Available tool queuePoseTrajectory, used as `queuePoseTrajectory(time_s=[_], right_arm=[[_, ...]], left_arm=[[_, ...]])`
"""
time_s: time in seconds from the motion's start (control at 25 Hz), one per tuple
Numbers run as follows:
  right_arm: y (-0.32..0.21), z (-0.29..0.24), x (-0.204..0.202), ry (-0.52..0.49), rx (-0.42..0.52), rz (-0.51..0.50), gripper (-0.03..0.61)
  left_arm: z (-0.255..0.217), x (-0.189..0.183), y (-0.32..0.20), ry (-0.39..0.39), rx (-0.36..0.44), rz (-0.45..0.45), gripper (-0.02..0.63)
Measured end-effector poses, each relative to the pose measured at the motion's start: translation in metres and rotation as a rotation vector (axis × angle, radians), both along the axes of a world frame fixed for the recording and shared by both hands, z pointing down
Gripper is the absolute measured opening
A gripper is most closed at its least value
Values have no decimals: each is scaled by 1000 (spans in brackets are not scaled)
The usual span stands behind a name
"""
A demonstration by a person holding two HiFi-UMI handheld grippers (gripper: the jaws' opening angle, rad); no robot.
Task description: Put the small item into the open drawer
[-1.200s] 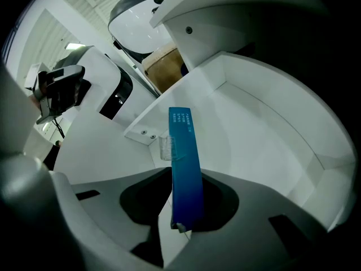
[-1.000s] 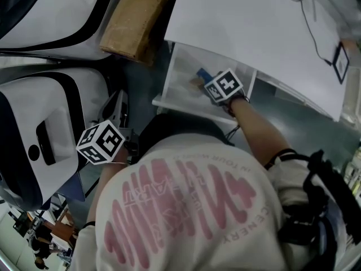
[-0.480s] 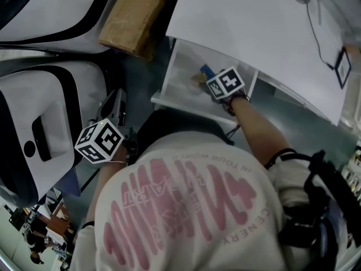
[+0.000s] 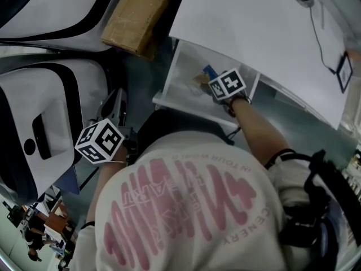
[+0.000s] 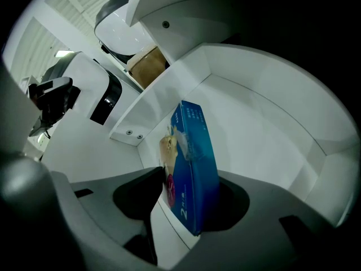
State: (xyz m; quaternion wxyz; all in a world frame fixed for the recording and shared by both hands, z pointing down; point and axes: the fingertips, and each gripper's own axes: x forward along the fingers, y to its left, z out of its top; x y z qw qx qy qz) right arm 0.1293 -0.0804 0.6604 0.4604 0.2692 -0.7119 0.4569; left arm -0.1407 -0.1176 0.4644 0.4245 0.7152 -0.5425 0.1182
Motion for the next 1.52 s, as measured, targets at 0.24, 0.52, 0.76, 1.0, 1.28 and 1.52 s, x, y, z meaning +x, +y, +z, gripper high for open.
queuePoseTrajectory(time_s=[0.24,0.52,0.76,1.0,1.28,1.52], right_arm=[[2,1,1,-1,2,22,218],[1,4,3,1,2,30,235],[1,8,4,16,2,41,258],[1,11,5,17,-7,53,270],[1,14,5,20,-20,71,282],[1,16,6,28,-21,79,296]], left_arm=[[-1,3,0,2,4,-1,38],[-1,3,2,0,4,-12,38],[-2,-4,4,-5,7,-38,38],[-3,-14,5,-10,15,-67,38],[-5,-27,8,-16,21,-98,38],[-4,-35,7,-11,28,-115,38]])
